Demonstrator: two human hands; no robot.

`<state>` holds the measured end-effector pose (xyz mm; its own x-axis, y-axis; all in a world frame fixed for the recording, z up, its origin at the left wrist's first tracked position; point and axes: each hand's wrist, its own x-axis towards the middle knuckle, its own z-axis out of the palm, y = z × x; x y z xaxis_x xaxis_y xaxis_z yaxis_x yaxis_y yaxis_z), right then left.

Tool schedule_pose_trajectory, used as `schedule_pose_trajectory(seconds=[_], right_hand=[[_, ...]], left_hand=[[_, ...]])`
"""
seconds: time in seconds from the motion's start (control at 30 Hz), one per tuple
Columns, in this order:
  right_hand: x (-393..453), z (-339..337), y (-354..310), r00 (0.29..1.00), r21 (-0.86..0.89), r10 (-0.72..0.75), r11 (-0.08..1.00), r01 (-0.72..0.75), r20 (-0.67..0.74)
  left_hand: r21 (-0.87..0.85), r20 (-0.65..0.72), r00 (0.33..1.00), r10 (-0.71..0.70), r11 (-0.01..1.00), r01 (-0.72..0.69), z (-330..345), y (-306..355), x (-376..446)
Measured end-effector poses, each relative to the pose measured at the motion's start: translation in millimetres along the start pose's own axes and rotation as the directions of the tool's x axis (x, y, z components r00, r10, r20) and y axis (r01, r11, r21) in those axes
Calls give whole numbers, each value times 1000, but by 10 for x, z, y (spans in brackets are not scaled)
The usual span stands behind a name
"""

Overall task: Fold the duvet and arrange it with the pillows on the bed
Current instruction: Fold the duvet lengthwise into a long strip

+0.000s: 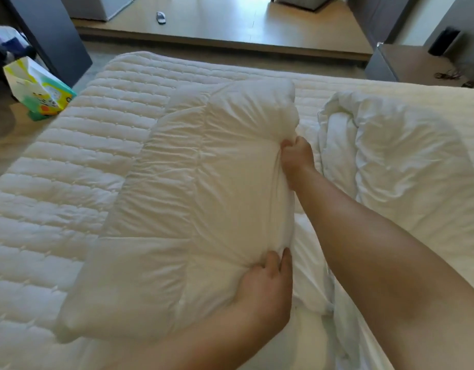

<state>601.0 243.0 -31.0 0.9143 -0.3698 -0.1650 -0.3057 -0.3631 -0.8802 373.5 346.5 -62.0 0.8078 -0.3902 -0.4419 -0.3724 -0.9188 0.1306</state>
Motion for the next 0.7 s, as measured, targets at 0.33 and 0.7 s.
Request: schedule_pose_trajectory(seconds=[0.33,0.7], right_hand=[[-53,-10,312,995,-449,97,890,-77,23],[-158,623,1020,915,-760,46,575,304,400]], left_hand=[[-428,-234,966,112,880,-205,-261,-486,69],[45,-289,934,-211,971,234,414,-1390,827]])
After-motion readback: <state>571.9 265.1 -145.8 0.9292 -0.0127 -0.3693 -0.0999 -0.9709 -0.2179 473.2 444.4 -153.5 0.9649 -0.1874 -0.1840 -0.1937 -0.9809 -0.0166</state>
